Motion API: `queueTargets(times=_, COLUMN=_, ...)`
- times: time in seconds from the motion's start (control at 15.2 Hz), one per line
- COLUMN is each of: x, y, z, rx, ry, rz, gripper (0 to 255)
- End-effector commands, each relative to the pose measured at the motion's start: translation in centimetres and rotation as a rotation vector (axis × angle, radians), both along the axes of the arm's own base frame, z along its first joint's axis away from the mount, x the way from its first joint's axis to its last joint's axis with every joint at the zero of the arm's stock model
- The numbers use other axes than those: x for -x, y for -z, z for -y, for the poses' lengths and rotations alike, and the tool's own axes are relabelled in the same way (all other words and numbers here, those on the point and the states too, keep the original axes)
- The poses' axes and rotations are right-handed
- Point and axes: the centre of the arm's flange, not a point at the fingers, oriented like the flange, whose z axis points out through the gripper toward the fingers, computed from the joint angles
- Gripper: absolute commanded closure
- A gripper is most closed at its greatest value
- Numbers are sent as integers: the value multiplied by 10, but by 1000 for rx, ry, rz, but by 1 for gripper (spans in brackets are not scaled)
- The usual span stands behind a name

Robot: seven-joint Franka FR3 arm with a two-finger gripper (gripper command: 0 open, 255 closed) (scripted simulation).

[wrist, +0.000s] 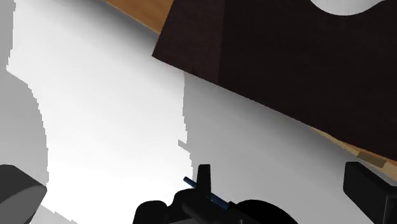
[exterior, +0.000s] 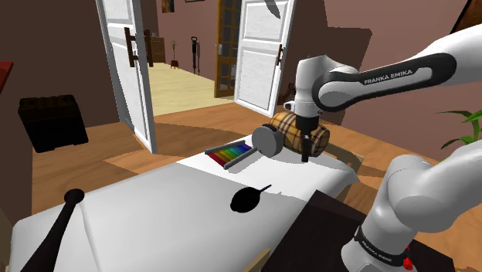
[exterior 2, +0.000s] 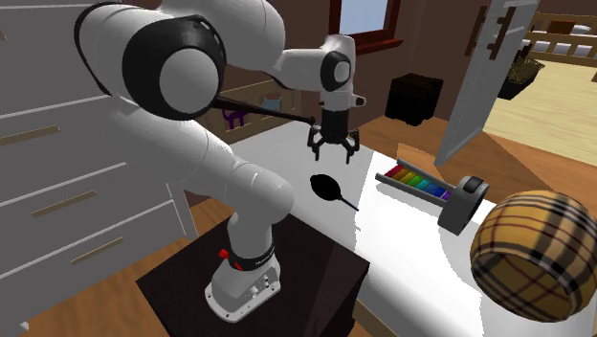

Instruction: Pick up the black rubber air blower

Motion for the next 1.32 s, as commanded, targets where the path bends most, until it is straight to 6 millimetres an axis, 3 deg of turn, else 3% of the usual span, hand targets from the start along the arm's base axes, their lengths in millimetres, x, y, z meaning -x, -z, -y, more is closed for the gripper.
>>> queueTargets(times=0.0, x=-9, y=27, z=3, rx=-9, ry=-99, rz=21, gripper=0)
queueTargets(times=0.59, x=-54, y=125, z=6, rx=-47, ry=-515, rz=101, gripper=0)
queueTargets(times=1.12, x=-97, y=210, z=-11, rx=-81, ry=-885, rz=171, gripper=0)
queueTargets(times=1.25, x=-97, y=215, z=-11, rx=-81, ry=-886, rz=171, gripper=0)
